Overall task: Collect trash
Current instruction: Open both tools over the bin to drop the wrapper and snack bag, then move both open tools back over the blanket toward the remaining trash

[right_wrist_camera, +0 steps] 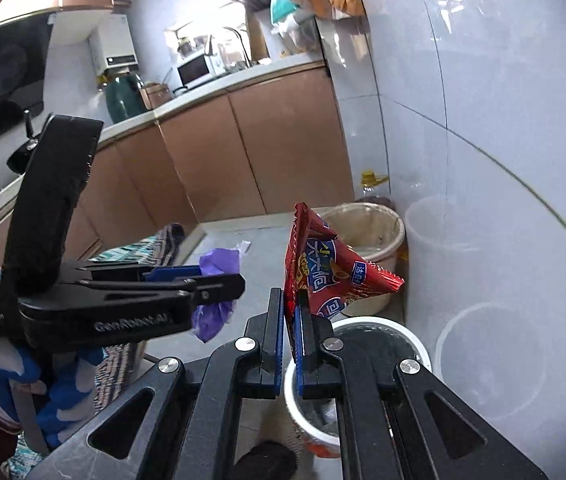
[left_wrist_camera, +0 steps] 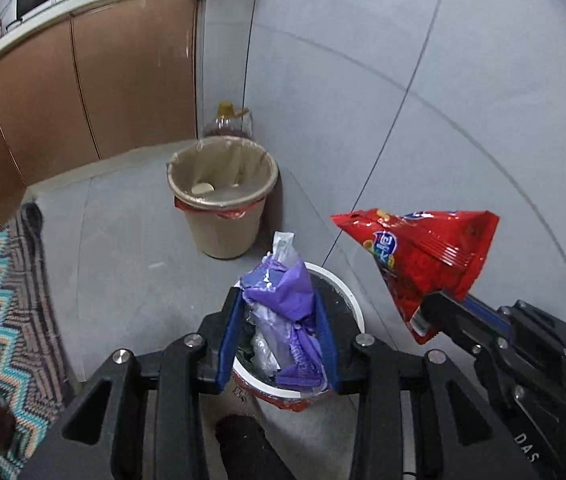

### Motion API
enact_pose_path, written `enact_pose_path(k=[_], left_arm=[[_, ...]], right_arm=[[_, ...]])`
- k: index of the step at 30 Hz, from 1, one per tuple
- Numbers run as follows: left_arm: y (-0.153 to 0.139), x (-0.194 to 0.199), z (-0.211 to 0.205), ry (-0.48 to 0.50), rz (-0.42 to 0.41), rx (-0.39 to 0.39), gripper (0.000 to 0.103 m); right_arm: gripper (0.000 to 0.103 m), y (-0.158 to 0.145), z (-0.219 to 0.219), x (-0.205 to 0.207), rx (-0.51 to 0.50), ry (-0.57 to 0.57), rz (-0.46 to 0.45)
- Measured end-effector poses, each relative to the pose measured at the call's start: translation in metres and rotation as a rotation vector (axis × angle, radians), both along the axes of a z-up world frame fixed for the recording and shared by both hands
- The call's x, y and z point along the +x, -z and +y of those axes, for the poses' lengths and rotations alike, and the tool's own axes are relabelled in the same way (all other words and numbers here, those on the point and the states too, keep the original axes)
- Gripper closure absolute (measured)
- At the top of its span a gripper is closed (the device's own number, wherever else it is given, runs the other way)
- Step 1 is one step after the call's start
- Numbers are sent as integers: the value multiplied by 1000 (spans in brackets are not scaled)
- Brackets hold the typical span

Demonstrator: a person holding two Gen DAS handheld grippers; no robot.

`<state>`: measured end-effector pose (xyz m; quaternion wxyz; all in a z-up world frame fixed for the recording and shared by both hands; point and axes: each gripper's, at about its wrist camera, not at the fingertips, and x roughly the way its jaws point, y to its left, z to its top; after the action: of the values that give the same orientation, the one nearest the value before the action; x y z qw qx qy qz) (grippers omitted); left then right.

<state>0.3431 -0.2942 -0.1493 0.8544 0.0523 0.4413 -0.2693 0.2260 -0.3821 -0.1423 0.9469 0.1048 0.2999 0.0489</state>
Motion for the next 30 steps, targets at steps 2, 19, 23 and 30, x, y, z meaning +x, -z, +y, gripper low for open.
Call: enact_pose_path(k=[2,19,23,30], left_arm=[[12,9,-6,4,31,-2,69],[63,48,-13,-45,213,-91,64],[46,38,-4,-52,172,-101,64],[-11,1,24,-87,26,-109,61]], right_arm=[[98,6,-3,6,-6,7,14],[81,49,-23,42,-60,89,130],[75,39,-21,33,-66,103,117],[63,1,-12,3,-59,114,38]])
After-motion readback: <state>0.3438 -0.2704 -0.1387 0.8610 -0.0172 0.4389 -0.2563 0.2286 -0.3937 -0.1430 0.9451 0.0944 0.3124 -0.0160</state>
